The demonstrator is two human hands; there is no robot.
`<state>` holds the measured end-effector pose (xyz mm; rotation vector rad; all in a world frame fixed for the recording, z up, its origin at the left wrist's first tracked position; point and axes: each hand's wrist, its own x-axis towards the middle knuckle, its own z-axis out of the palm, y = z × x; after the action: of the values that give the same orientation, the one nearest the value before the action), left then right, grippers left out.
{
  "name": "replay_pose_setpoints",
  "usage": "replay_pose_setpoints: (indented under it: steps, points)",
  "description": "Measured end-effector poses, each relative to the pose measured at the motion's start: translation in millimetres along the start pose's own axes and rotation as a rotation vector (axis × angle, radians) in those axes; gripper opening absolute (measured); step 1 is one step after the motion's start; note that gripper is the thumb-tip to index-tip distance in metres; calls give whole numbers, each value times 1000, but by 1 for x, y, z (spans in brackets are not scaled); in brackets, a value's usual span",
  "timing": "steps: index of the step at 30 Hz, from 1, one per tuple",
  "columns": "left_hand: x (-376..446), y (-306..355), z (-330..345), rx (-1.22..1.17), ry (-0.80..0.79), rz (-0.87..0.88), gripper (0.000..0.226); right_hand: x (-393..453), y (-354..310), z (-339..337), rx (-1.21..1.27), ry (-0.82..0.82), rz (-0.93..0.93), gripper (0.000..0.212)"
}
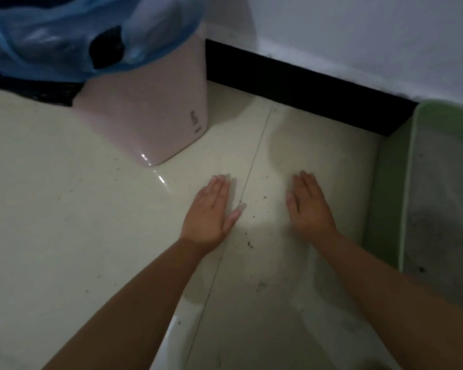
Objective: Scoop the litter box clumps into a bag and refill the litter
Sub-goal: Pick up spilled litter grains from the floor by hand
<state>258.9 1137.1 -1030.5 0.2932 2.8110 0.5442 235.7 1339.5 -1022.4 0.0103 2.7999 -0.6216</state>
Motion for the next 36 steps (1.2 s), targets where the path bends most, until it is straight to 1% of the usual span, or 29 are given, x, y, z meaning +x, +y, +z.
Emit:
replay_pose_setpoints:
  steps: [1, 4, 6, 10, 12, 14, 16, 17, 19, 20, 21, 23, 24, 25, 26, 27, 29, 31, 33, 34, 36]
  points:
    - [7, -2, -7, 11, 9, -10, 104, 17, 1, -8, -19, -5, -14, 50]
    - [27, -17, -26, 87, -49, -64, 99, 68, 5, -29, -66, -78, -17, 54]
    - [39, -26, -34, 140, -83, -102, 101, 95, 2, -34, -109, -118, -84, 56]
    - [50, -32, -30, 105, -88, -133, 126, 137, -12, -30, -218, -223, -211, 57]
    - [55, -34, -22, 66, -70, -126, 126, 146, -17, -24, -259, -229, -277, 57]
    - [56, -33, -17, 31, -55, -127, 122, 141, -19, -16, -305, -260, -376, 59]
    - [58, -30, -13, 38, -29, -120, 108, 124, -13, -11, -397, -330, -507, 70]
    - [60, -29, -13, 38, -15, -117, 100, 111, -9, -9, -433, -387, -581, 77]
    - [62, -28, -12, 32, -3, -106, 94, 83, 0, -9, -409, -522, -714, 91]
    - [64, -26, -12, 33, -6, -95, 94, 70, 5, -10, -370, -557, -787, 90]
    - [67, -25, -11, 32, -14, -81, 94, 59, 10, -11, -349, -576, -842, 84]
    - [74, -19, -9, 23, -18, -45, 94, 48, 19, -17, -309, -530, -872, 69]
    - [77, -16, -7, 29, -22, -20, 94, 50, 22, -23, -294, -471, -853, 71]
    - [79, -12, -4, 44, -28, 7, 94, 54, 21, -30, -255, -420, -805, 79]
    - [79, -8, -2, 60, -34, 41, 93, 57, 18, -37, -203, -351, -699, 85]
    - [79, -4, 2, 70, -39, 74, 93, 63, 20, -41, -147, -264, -552, 82]
    - [72, 6, 12, 69, -85, 121, 92, 77, 25, -48, -57, -163, -188, 59]
    - [57, 17, 17, 91, -200, 216, 92, 76, 32, -44, -38, -77, 101, 53]
    - [37, 26, 21, 45, -273, 342, 88, 62, 40, -32, -87, 13, 296, 59]
    - [27, 29, 23, 59, -264, 422, 82, 52, 42, -24, -75, 72, 379, 64]
    - [13, 26, 23, 112, -197, 500, 66, 23, 38, -6, -1, 155, 517, 62]
